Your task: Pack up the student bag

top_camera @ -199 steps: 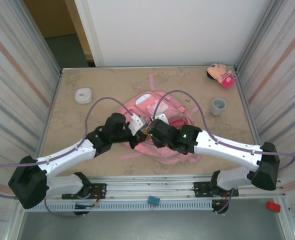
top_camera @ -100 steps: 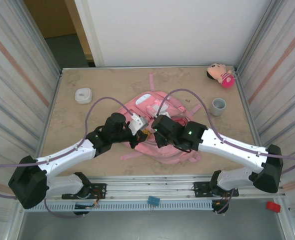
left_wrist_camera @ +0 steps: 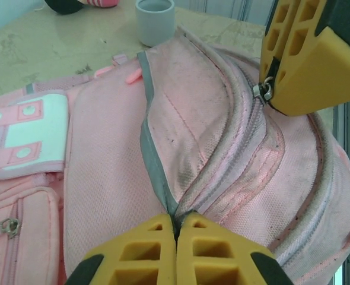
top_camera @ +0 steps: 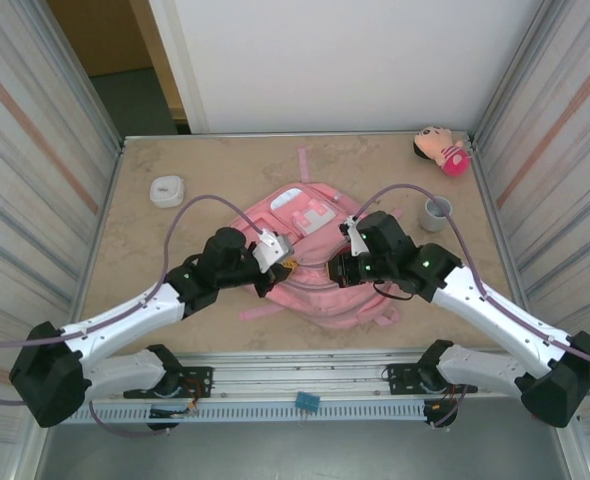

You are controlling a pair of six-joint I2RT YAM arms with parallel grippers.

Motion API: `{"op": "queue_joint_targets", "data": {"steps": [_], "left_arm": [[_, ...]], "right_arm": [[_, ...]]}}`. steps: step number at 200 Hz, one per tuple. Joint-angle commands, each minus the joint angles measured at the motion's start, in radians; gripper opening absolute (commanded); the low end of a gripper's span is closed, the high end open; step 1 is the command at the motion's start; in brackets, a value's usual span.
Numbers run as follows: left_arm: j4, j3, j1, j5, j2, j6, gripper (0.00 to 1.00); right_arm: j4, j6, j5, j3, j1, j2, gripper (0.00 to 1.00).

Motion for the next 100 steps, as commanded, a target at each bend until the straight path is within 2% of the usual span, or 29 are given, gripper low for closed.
{"op": "queue_joint_targets", "data": {"steps": [1,26,35,53,77,86,100], "left_arm": [[-0.109,-0.030,0.046,-0.141,-0.043,0.017,0.10],[-0.088,-0.011,0.020,0.038,-0.047,0.094,0.42],[-0.078,-0.002,-0.016,0.050,-0.044,0.132,0.49],[-0.061,0.027,-0.096,0.007,-0.018,0.199,0.58],[-0.075,0.078,-0.114,-0.032,0.062,0.224,0.57],[-0.093,0.098,-0.113,-0.050,0.100,0.234,0.53],[-0.122,0.126,-0.115,-0.067,0.149,0.246,0.41]], "right_arm": [[-0.039,-0.008,-0.081,-0.027,-0.032,-0.032,0.00],[0.028,0.010,-0.136,-0.035,-0.024,-0.014,0.00],[0.042,0.013,-0.147,-0.035,-0.022,-0.008,0.00],[0.066,0.019,-0.171,-0.034,-0.015,0.004,0.00],[0.091,0.015,-0.220,-0.033,-0.004,0.016,0.00],[0.105,0.013,-0.247,-0.037,-0.005,0.015,0.00],[0.102,0.004,-0.260,-0.037,-0.006,0.013,0.00]]}}
